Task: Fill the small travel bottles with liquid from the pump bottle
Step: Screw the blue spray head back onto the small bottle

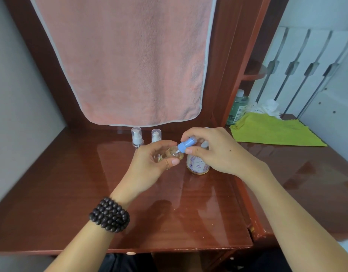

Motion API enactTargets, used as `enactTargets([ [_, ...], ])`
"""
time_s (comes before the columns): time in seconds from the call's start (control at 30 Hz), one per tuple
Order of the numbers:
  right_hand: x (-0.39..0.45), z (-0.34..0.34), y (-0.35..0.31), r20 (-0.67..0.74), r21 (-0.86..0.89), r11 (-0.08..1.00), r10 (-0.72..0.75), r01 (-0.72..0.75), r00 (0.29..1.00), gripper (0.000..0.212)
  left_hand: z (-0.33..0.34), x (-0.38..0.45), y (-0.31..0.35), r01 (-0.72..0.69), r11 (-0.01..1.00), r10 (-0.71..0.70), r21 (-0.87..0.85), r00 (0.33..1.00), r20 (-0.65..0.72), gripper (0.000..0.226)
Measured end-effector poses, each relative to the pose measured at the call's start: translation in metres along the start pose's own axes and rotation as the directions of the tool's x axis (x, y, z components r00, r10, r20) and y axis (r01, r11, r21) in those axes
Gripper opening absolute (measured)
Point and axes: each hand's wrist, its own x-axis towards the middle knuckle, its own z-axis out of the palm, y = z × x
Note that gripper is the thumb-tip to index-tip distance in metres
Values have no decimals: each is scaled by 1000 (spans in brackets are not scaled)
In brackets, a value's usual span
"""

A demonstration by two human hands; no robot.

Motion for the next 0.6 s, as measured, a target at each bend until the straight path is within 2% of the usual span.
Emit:
enactTargets([
  [0.1, 2, -4, -4, 17, -69, 998, 1, 1, 1000, 7, 1, 0, 0, 7, 1000, -7, 27, 1000, 0, 35],
  [0.23, 3, -2, -6, 31, -173, 985, 28, -22, 999, 42, 4, -2, 1, 0, 1000, 0, 19, 1000, 16, 39],
  [0.33, 4, 2, -3, 41, -215, 976, 49, -40, 998, 54, 5, -3, 1, -4, 999, 3, 39, 999, 35, 41],
  [0.43, 1, -6, -4, 114, -153, 986, 89, -71, 989, 40, 3, -2, -2, 12, 999, -12, 42, 1000, 4, 37],
  [0.47, 0, -10, -4, 159, -94, 993, 79, -65, 984, 42, 2, -2, -3, 15, 999, -15, 39, 1000, -5, 37],
  [0.53, -2, -15, -3, 198, -8, 1000, 15, -14, 980, 45, 1, -1, -3, 16, 999, -15, 41, 1000, -8, 38],
  [0.6, -3, -13, -1, 166, -56, 995, -72, 82, 983, 34, 1, -1, -2, 19, 999, -19, 28, 1000, -1, 38],
])
